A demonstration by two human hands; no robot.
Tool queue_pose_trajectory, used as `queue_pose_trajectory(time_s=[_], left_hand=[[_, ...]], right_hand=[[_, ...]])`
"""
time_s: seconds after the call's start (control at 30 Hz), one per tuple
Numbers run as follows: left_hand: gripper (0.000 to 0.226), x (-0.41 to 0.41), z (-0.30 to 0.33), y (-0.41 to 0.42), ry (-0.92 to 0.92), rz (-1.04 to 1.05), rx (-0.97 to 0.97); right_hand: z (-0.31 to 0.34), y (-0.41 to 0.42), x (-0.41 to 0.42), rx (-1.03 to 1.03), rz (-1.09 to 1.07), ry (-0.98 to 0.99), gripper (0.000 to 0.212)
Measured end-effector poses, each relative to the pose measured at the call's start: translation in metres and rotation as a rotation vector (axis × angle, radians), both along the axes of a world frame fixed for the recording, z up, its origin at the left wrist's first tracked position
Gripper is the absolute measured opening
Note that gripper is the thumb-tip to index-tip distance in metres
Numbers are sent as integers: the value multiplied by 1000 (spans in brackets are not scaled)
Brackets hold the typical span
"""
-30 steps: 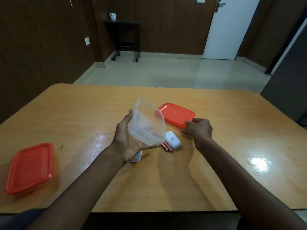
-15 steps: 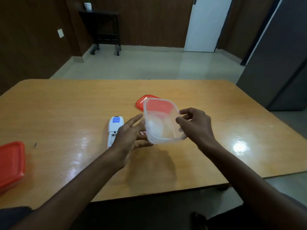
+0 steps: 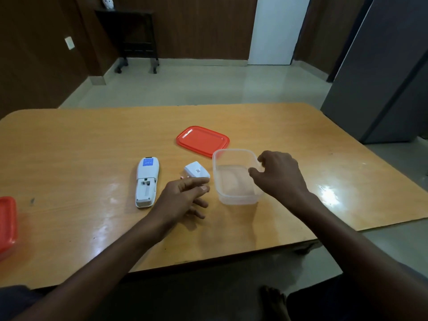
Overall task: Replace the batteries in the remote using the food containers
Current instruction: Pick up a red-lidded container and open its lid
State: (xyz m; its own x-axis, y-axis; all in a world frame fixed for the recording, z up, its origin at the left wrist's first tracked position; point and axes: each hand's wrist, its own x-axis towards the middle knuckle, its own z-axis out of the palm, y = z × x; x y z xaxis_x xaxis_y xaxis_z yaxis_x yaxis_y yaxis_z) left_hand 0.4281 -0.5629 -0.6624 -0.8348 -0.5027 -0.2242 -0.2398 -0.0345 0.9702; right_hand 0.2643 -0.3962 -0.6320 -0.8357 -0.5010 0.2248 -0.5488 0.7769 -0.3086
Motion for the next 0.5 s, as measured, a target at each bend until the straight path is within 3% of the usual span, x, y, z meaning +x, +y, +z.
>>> queue_pose_trajectory(time_s=[0.1, 0.23, 0.37, 0.5], left_hand=[[18, 1, -1, -13, -17, 92, -213], [31, 0, -5, -26, -75, 127, -640], [49, 0, -11, -30, -182, -1, -851], [35, 2, -7, -28, -222, -28, -930]], right_hand=[[2, -15, 9, -99, 117, 251, 30], [-4, -42, 27, -170, 433, 230, 20], [-15, -72, 36, -25, 678, 314, 25], [-24, -96, 35, 204, 697, 440, 30]])
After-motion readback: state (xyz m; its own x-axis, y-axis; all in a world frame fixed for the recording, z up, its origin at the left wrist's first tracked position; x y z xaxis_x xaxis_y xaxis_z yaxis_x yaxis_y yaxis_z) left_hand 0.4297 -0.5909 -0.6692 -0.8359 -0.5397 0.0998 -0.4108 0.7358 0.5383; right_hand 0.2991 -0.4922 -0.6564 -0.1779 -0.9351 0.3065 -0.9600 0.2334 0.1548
